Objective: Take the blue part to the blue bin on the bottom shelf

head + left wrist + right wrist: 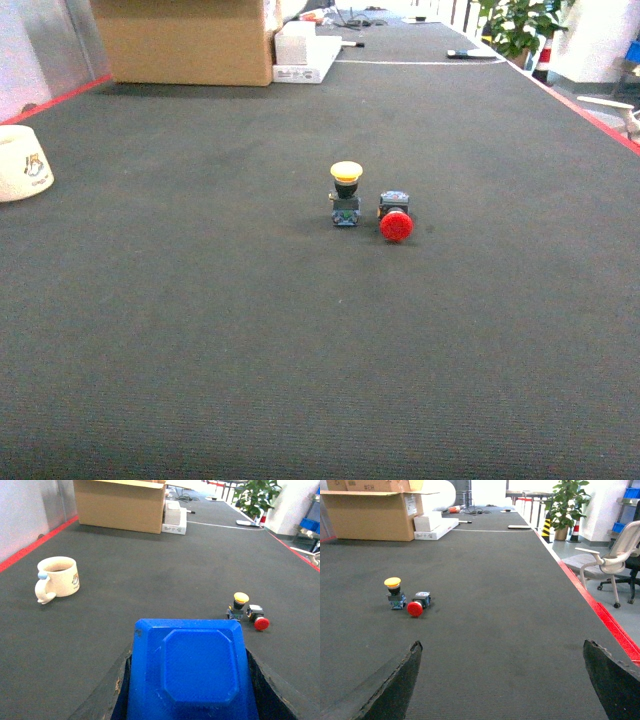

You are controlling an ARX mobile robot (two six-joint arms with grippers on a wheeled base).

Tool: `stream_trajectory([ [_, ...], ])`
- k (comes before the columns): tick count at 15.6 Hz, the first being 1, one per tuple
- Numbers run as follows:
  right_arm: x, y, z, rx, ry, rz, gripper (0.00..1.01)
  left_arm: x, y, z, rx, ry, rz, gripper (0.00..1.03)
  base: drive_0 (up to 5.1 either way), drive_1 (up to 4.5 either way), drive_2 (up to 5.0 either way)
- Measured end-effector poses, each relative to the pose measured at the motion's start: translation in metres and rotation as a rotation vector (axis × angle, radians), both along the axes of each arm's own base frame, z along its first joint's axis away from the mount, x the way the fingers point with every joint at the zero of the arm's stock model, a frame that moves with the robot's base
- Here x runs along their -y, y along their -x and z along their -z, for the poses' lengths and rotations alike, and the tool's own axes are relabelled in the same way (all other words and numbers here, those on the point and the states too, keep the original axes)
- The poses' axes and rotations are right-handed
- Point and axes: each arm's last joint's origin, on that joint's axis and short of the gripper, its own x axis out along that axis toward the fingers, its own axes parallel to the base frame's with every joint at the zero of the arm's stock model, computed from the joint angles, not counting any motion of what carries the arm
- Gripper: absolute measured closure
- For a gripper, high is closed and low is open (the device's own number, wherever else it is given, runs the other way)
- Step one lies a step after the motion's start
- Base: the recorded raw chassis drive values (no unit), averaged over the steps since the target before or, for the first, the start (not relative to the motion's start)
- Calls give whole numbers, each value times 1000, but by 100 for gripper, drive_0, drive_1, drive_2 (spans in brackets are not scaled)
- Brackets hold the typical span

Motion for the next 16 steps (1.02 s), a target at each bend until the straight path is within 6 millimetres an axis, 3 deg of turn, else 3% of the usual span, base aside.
stream_trajectory([
  [16, 0, 0, 0, 0, 0, 0, 3, 0, 0, 0, 0, 0, 0, 58, 0, 0, 0],
])
